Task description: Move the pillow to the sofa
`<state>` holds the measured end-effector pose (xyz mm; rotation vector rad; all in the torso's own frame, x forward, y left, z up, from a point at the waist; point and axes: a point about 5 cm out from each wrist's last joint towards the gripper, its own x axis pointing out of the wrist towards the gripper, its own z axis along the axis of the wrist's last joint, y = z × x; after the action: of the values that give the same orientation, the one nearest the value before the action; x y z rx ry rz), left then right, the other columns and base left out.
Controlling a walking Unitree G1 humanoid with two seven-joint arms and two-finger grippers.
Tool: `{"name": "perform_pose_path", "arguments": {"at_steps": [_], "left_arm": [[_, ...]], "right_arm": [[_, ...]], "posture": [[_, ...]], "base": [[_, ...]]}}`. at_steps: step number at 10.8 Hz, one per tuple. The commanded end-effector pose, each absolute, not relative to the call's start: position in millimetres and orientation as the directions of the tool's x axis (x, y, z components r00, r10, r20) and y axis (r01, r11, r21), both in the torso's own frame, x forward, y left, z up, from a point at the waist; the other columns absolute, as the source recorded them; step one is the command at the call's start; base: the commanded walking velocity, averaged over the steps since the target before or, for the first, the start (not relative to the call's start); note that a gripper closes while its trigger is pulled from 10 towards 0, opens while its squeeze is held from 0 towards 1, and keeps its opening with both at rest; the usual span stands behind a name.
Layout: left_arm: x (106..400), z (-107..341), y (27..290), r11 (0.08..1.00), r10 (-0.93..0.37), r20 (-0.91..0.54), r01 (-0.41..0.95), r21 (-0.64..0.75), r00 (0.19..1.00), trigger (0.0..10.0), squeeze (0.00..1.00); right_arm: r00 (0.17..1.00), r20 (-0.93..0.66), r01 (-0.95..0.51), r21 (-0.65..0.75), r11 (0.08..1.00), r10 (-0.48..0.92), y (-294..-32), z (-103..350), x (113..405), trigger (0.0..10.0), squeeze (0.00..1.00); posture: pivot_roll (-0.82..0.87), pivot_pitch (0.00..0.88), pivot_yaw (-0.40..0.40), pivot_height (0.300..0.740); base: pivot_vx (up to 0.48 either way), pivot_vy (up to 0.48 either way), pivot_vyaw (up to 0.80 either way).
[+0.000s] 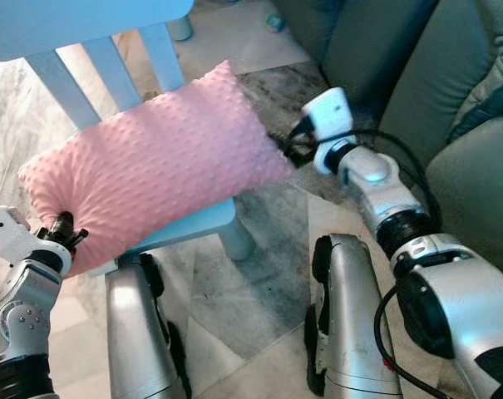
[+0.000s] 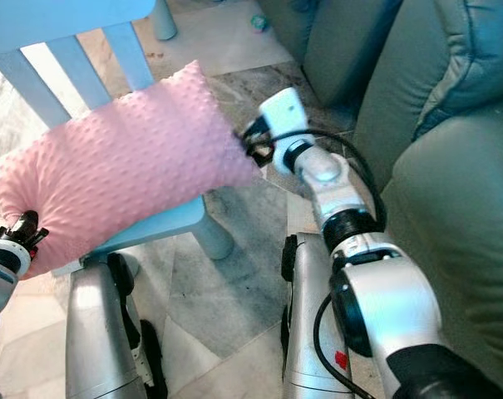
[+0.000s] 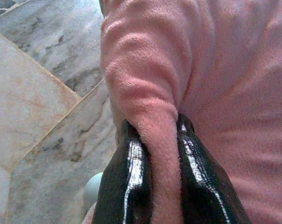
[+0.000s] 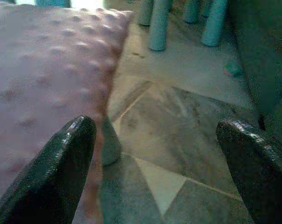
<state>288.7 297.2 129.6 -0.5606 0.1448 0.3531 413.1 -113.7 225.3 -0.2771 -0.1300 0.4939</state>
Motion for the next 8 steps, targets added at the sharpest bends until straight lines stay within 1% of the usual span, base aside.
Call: {"name": "perform_pose_path", "arguments": {"at_steps": [1, 3, 4, 6, 8], "left_arm": [[277, 123, 309, 0.777, 0.323, -0.270, -0.417, -0.472, 0.907, 10.0, 0.00], [275, 125, 311, 0.783, 0.319, -0.271, -0.414, -0.465, 0.908, 10.0, 0.00], [273, 125, 311, 0.785, 0.315, -0.273, -0.411, -0.463, 0.909, 10.0, 0.00], [272, 124, 311, 0.787, 0.310, -0.277, -0.409, -0.462, 0.909, 10.0, 0.00], [271, 125, 310, 0.789, 0.304, -0.279, -0.405, -0.462, 0.911, 10.0, 0.00]], "right_arm": [[0.865, 0.046, -0.477, -0.234, 0.848, 0.499, -111, 222, 413, 10.0, 0.00], [0.849, 0.047, -0.517, -0.131, 0.846, 0.526, -103, 223, 413, 10.0, 0.00], [0.828, 0.067, -0.560, 0.081, 0.824, 0.556, -91, 219, 412, 10.0, 0.00], [0.774, 0.064, -0.634, 0.089, 0.769, 0.630, -69, 215, 407, 10.0, 0.00], [0.765, 0.008, -0.643, 0.054, 0.764, 0.644, -64, 199, 402, 10.0, 0.00]], "posture": [[0.01, 0.436, 0.060, 0.414], [0.01, 0.437, 0.063, 0.414], [0.02, 0.439, 0.064, 0.414], [0.03, 0.443, 0.064, 0.414], [0.03, 0.445, 0.065, 0.414]], "base": [[0.000, 0.000, 0.00], [0.000, 0.000, 0.00], [0.000, 0.000, 0.00], [0.000, 0.000, 0.00], [0.000, 0.000, 0.00]]}}
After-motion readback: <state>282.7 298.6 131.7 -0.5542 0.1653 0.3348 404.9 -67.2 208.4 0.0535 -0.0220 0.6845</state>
